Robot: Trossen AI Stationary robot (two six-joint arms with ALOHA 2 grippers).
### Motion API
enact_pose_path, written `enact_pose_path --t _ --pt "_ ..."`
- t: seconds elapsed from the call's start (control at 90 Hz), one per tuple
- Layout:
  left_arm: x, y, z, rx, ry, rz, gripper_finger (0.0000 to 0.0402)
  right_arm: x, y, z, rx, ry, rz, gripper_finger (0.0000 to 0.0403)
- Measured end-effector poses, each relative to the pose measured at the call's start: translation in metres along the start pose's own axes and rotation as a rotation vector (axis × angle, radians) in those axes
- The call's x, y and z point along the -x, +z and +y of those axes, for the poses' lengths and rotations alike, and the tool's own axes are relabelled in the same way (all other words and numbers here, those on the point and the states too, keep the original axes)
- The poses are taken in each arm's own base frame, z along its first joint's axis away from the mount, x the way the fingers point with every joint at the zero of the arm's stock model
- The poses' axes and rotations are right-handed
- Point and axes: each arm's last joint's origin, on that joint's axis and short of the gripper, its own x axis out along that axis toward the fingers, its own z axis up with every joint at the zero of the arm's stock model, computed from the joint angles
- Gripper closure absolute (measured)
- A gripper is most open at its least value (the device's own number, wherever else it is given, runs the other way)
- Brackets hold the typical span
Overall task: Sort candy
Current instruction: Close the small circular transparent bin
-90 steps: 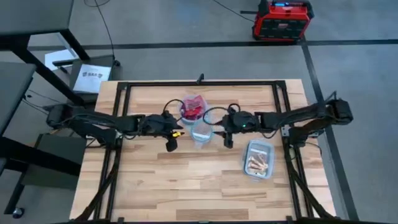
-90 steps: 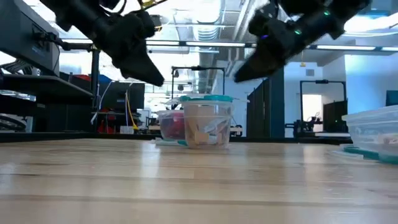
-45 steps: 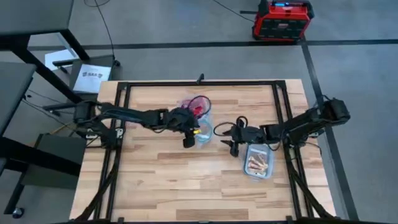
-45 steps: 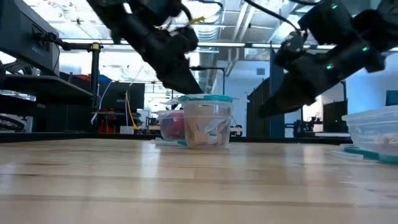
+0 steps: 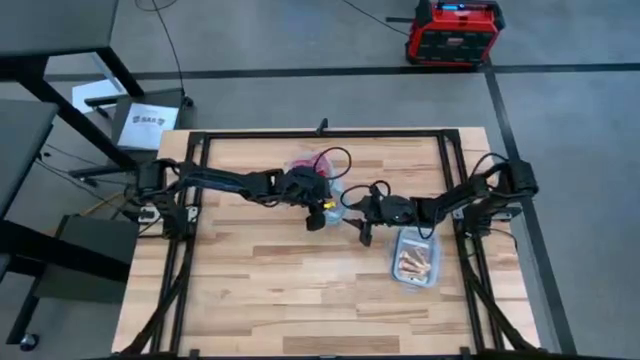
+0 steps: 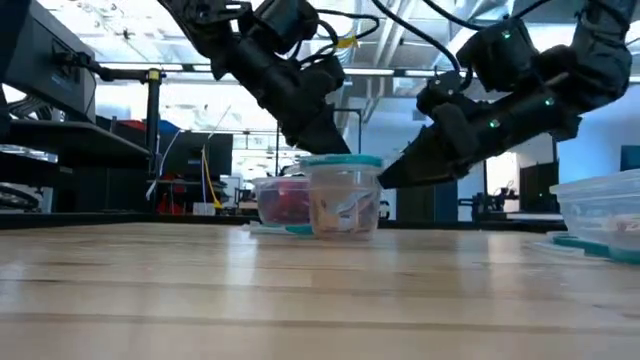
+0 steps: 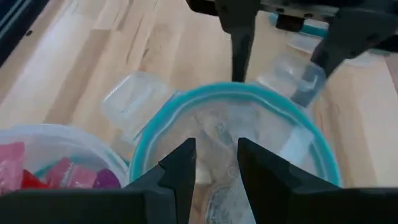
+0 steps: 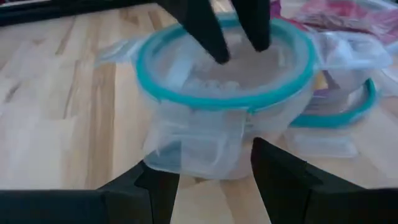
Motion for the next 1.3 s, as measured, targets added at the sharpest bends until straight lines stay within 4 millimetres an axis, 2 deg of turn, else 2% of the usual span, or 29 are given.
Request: enact_pose_path --t 0.122,0.456,0.578,0.689,0.844,0.967,1.056,1.122,1.211,1.3 --pt "-0.009 -0.002 -0.001 0.016 -0.058 -0.028 0.0295 -0.001 0.002 0.0 0.0 0.005 -0.002 0.0226" --pt "-0.01 -0.001 0.0 0.025 -0.065 -0.046 0.0295 -0.002 0.003 0.0 -0.002 0.004 -0.008 0.0226" --pt "-0.01 -0.003 -0.001 0.015 -0.068 -0.025 0.0295 0.0 -0.001 0.002 0.013 0.003 0.048 0.0226" --pt "-0.005 0.0 -0.005 0.018 -0.076 -0.026 0.0295 0.009 -0.002 0.004 0.034 0.024 0.129 0.0226" --pt "-0.001 0.009 -0.013 -0.011 -0.095 -0.034 0.0295 0.032 0.004 0.005 0.042 0.026 0.235 0.0226" --pt "0.003 0.02 -0.019 -0.054 -0.109 0.025 0.0295 0.05 0.026 0.008 0.025 0.059 0.13 0.0226" --pt "0.017 0.027 -0.022 -0.102 -0.07 0.137 0.0295 0.056 0.052 0.011 0.012 0.086 -0.027 0.0226" --pt "0.035 0.032 -0.023 -0.133 0.014 0.174 0.0295 0.054 0.068 0.012 0.037 0.089 -0.125 0.0226" --pt "0.065 0.031 -0.022 -0.154 0.085 0.168 0.0295 0.039 0.08 0.012 0.078 0.07 -0.179 0.0226" --pt "0.097 0.024 -0.016 -0.111 0.108 0.103 0.0295 0.015 0.085 0.01 0.096 0.04 -0.18 0.0226"
